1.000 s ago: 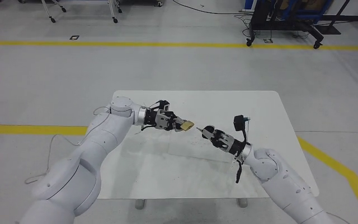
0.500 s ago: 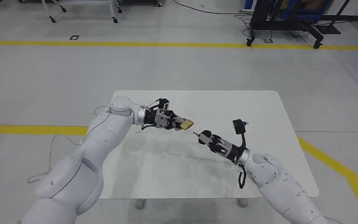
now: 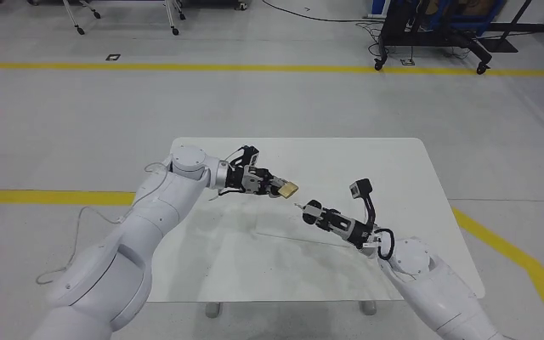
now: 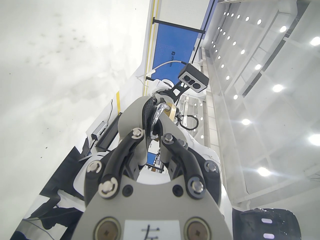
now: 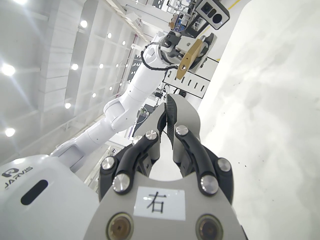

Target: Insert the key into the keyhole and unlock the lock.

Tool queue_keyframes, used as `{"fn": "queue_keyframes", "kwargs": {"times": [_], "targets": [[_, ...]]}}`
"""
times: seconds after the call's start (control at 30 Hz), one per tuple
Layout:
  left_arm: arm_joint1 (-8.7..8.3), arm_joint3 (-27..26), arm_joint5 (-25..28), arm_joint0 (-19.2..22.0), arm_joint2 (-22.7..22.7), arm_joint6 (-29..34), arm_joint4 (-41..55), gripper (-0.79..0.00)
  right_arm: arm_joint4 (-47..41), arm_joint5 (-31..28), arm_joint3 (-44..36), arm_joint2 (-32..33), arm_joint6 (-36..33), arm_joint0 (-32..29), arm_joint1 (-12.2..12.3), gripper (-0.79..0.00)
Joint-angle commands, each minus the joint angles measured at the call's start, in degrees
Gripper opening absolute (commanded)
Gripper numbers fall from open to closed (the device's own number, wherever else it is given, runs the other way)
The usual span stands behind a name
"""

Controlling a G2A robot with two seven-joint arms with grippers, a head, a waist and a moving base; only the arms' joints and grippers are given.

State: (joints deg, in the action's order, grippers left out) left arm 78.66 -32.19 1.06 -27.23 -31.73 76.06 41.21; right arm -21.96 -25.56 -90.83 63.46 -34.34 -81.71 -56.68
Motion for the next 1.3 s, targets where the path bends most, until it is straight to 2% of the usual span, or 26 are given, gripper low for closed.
{"fn": "queue_keyframes", "kwargs": {"times": [0.0,0.3,0.53,1.07,1.27], "targets": [[-0.22,-1.13,-0.65,-0.39,-0.23,-0.28,-1.07,-0.785,0.15,2.25,-0.96,0.19,0.93,-0.32,-0.07,-0.785],[-0.99,-4.49,-1.48,-1.82,-1.87,-1.25,-3.6,-0.785,0.85,6.88,-1.85,0.57,4.78,-0.72,-0.6,-0.785],[-1.58,-6.74,-0.49,-2.65,-3.09,-3.72,-6.63,-0.785,0.61,7.71,-1.76,0.72,4.7,-1.08,-0.94,-0.785],[-2.7,-10.75,-1.93,-4.66,-5.92,-4.97,-10.4,-0.785,0.96,9.52,-0.26,1.07,6.16,-0.38,-1.89,-0.785],[-2.92,-11.91,-2.09,-5.12,-6.62,-5.78,-12.13,-0.785,1.19,10.6,-0.88,0.79,4.24,-0.26,-2.13,-0.785]]}}
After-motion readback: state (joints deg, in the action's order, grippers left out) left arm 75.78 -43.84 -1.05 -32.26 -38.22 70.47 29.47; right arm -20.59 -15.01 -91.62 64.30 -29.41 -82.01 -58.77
